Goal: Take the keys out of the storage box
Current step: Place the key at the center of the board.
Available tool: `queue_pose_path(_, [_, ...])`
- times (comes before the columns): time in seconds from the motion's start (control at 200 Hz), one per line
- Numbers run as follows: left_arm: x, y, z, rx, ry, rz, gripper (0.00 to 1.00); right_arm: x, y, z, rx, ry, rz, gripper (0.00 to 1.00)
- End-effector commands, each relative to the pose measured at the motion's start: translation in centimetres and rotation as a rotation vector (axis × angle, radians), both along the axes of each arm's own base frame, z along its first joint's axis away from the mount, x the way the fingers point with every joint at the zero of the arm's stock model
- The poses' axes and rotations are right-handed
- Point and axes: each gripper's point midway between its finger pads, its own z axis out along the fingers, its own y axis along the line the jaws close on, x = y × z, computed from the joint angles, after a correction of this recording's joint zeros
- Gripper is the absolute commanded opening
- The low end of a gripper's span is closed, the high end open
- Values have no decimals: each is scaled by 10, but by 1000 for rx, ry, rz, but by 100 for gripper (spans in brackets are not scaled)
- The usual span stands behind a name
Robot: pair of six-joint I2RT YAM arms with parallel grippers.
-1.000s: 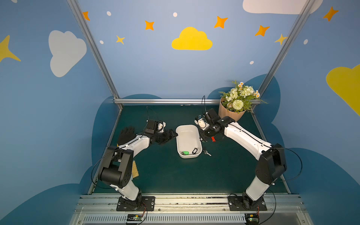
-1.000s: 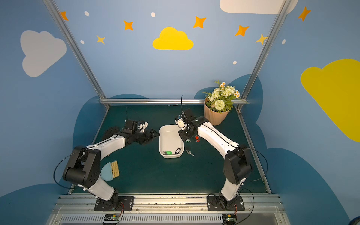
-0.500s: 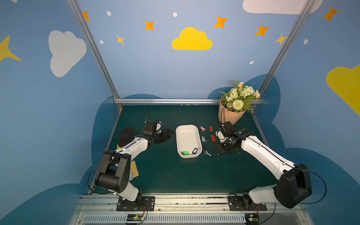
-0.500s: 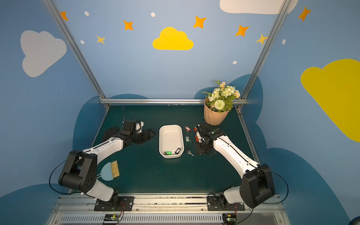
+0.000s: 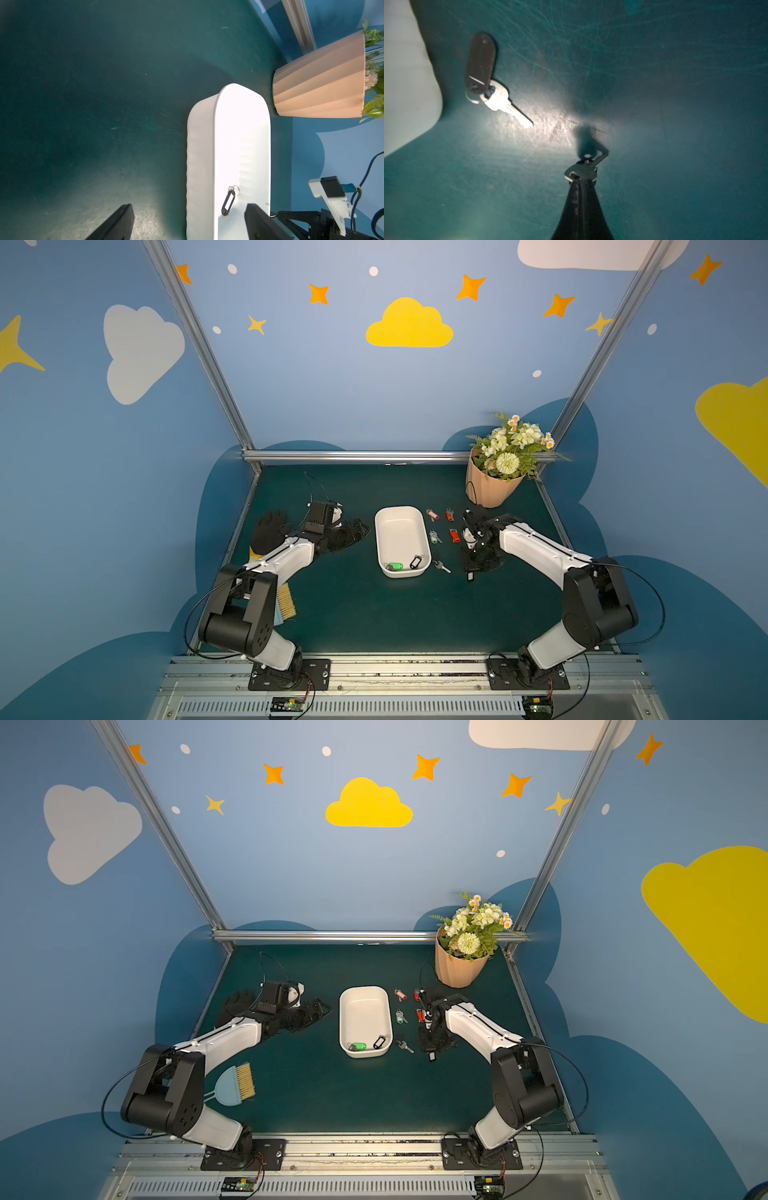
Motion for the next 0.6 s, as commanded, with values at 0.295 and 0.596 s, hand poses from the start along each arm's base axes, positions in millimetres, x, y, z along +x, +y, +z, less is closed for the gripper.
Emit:
queue_pose_path(0.295, [-6,8,11,27,-28,22,90,66,25,-22,-6,-60,76,0])
queue_pose_path(0.596, [-4,7,22,70,-49,-31,90,71,23,-28,-32,-49,73,7])
